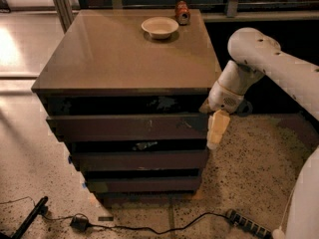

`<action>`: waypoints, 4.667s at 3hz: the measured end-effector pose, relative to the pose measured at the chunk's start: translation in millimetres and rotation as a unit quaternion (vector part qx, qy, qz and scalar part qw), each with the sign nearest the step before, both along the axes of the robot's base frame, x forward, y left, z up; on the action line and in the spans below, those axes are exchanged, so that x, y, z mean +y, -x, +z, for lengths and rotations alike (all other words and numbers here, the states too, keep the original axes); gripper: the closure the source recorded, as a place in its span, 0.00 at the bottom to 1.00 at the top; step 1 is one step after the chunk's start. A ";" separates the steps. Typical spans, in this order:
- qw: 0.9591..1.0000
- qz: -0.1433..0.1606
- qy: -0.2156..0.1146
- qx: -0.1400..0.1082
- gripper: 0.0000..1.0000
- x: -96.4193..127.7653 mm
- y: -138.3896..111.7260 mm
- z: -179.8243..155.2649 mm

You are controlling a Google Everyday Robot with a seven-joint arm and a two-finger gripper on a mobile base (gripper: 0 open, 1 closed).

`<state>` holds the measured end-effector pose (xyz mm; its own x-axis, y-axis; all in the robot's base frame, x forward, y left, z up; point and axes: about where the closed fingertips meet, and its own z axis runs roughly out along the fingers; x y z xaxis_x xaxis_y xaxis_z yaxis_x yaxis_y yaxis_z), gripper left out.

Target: Open top drawer

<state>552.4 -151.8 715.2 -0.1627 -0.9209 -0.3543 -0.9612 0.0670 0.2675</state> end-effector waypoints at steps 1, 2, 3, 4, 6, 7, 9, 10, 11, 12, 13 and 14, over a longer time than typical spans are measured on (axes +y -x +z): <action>1.000 0.000 0.000 0.000 0.00 0.0 0.0 -0.1; 0.999 0.006 -0.015 -0.027 0.00 15.8 -25.5 6.9; 0.999 0.007 -0.017 -0.027 0.00 17.1 -24.4 6.0; 0.999 0.021 -0.020 -0.021 0.00 27.4 -24.6 -4.7; 0.999 0.037 -0.025 0.000 0.00 41.0 -22.2 -28.8; 0.998 0.058 -0.024 0.011 0.00 36.9 4.6 -35.5; 0.996 0.075 -0.039 0.025 0.00 24.4 46.9 -33.8; 0.996 0.072 -0.043 0.028 0.00 24.7 43.4 -38.3; 0.995 0.077 -0.045 0.037 0.00 14.2 71.9 -49.5; 0.995 0.077 -0.045 0.037 0.00 15.0 70.6 -49.3; 0.994 0.082 -0.051 0.044 0.00 5.9 106.7 -53.9; 0.994 0.083 -0.052 0.045 0.00 5.0 110.2 -51.8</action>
Offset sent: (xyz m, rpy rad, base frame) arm 0.0206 0.0078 0.0139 0.0311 -0.0895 -0.0134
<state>442.2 -146.7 663.4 -0.0470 -0.8966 -0.4403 -0.9288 -0.1230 0.3496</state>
